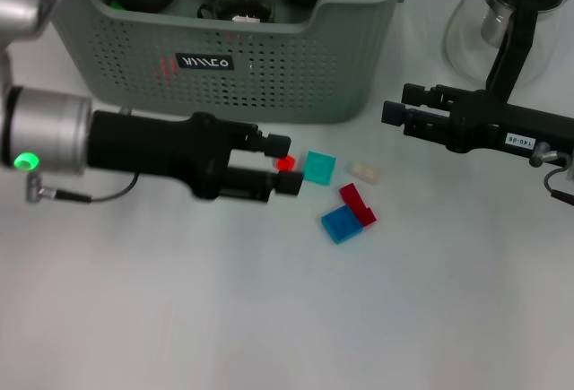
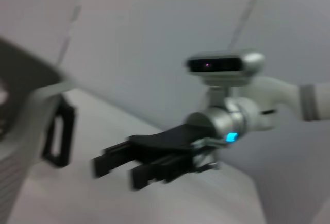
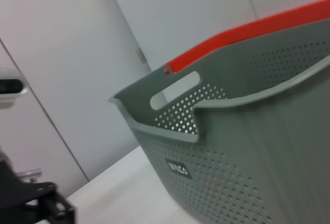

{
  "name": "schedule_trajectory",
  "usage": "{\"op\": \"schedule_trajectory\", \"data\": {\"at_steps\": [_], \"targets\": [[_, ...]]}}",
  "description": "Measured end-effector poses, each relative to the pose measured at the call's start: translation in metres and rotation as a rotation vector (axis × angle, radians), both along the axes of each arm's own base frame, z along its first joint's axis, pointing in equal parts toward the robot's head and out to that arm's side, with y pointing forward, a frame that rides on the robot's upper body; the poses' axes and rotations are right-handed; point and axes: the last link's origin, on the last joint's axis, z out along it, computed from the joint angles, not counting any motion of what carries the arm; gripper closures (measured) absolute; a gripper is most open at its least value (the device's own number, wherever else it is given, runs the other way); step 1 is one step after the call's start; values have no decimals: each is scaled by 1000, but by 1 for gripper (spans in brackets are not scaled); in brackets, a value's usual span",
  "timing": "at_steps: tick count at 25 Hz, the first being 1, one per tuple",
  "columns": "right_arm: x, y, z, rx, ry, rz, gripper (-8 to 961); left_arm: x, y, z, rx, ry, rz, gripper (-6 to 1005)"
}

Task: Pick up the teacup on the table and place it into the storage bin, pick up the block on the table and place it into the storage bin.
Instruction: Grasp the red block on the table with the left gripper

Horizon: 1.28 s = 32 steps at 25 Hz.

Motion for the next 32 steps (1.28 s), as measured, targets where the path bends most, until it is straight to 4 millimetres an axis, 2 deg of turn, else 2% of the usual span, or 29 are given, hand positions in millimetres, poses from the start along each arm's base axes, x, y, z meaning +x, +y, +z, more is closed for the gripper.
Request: {"op": "schedule_trajectory", "data": {"at_steps": [2, 4, 11, 13, 18, 21, 26, 32], "targets": [[0, 0, 0, 3, 3, -3, 312, 1, 5, -2, -4, 20, 24, 351], [0, -1, -2, 0, 3, -2, 312, 8, 15, -14, -37, 98, 35, 351], [-1, -2, -4, 0, 6, -1, 312, 16, 6, -50, -79, 222, -61, 350], [-1, -1, -3, 3, 7, -1, 312, 19, 6, -55, -98, 278, -66, 350], [-3, 0, -2, 4, 7, 3, 312, 33, 19, -62, -134, 507, 28, 350], [-2, 1, -2, 9, 5, -2, 312, 42, 25, -64, -139, 586, 80, 350], [2, 0, -1, 21, 12, -25, 312, 56, 33, -66, -135, 610, 116, 349], [2, 1, 1, 26, 8, -24, 312, 63, 37, -67, -119, 626, 95, 353]]}}
